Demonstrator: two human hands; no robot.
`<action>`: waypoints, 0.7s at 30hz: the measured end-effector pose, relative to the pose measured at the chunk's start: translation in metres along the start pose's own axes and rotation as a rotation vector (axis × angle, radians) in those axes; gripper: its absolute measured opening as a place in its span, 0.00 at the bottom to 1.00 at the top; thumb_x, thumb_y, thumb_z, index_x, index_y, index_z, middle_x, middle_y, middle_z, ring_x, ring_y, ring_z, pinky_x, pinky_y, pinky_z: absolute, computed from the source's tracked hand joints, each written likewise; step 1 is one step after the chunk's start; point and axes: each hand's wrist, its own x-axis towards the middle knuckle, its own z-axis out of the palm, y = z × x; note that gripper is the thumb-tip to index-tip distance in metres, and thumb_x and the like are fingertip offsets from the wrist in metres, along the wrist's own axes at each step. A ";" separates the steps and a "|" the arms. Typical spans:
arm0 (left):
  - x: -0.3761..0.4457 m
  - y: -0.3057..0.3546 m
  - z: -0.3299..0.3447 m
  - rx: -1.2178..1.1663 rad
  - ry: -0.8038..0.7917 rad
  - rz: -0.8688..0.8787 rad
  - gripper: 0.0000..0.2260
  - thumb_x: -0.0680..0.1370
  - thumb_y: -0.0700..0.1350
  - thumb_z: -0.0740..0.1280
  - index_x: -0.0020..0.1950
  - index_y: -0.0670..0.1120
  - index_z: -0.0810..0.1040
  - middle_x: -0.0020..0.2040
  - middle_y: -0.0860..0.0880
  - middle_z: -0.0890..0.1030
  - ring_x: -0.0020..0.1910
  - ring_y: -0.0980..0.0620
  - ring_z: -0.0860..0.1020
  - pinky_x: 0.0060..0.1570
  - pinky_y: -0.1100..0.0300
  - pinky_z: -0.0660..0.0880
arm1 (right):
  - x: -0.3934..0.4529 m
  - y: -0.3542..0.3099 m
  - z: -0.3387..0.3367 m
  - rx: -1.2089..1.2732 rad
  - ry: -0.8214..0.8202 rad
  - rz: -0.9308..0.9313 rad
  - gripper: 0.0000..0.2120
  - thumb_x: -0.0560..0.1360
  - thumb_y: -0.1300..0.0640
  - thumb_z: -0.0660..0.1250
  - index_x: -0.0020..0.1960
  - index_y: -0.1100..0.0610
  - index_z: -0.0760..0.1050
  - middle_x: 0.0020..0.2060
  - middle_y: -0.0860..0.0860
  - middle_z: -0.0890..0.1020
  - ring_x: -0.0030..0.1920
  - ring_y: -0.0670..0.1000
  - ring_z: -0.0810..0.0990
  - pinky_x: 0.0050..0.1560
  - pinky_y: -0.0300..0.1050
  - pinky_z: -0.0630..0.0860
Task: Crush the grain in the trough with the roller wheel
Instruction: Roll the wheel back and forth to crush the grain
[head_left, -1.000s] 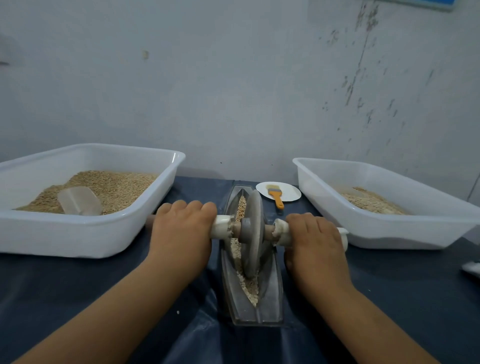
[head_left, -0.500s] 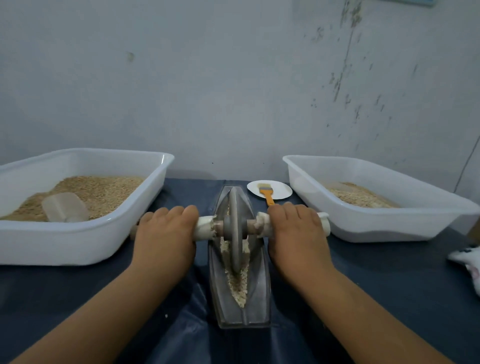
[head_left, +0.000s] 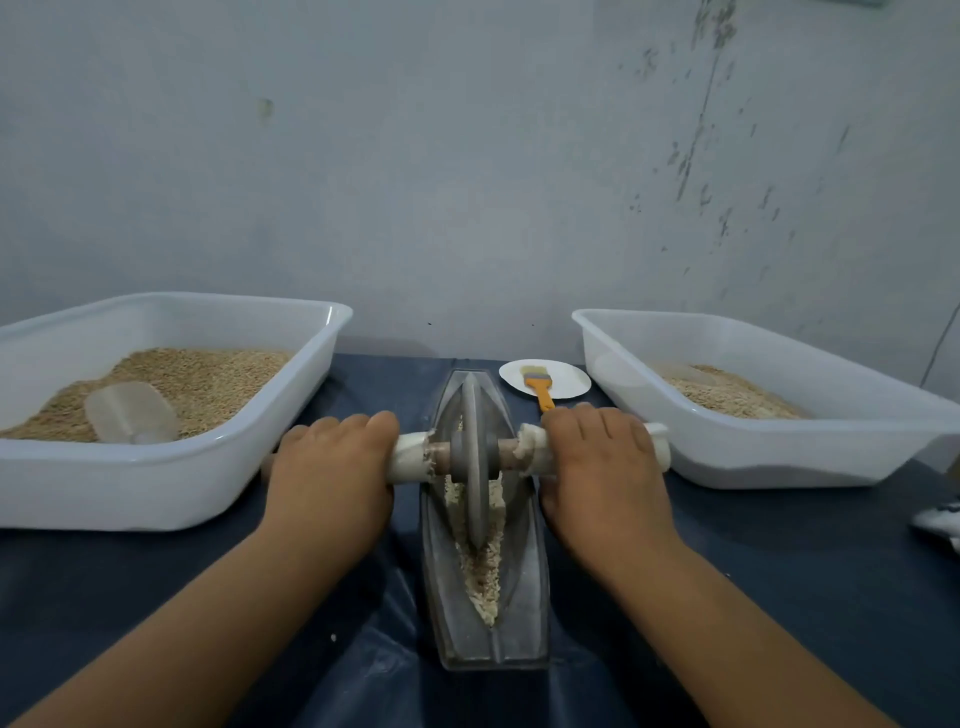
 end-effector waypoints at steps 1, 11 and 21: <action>-0.003 -0.001 -0.001 -0.001 -0.007 -0.003 0.09 0.75 0.47 0.64 0.44 0.53 0.63 0.37 0.55 0.68 0.38 0.52 0.68 0.40 0.58 0.61 | -0.003 0.000 -0.001 0.004 0.001 0.011 0.17 0.70 0.58 0.68 0.58 0.53 0.73 0.50 0.50 0.75 0.52 0.54 0.72 0.59 0.48 0.65; -0.021 -0.013 -0.003 -0.044 0.032 0.082 0.12 0.69 0.46 0.70 0.41 0.52 0.66 0.33 0.54 0.70 0.32 0.51 0.70 0.33 0.56 0.67 | -0.011 0.002 -0.002 -0.005 0.109 -0.053 0.21 0.64 0.61 0.73 0.56 0.56 0.75 0.49 0.53 0.76 0.51 0.58 0.73 0.59 0.49 0.62; -0.030 -0.016 0.004 -0.121 0.154 0.149 0.15 0.63 0.42 0.74 0.38 0.50 0.67 0.30 0.53 0.69 0.28 0.50 0.68 0.30 0.57 0.65 | -0.032 0.008 0.000 0.033 0.235 -0.096 0.24 0.61 0.63 0.71 0.56 0.55 0.73 0.47 0.52 0.75 0.48 0.57 0.73 0.56 0.51 0.65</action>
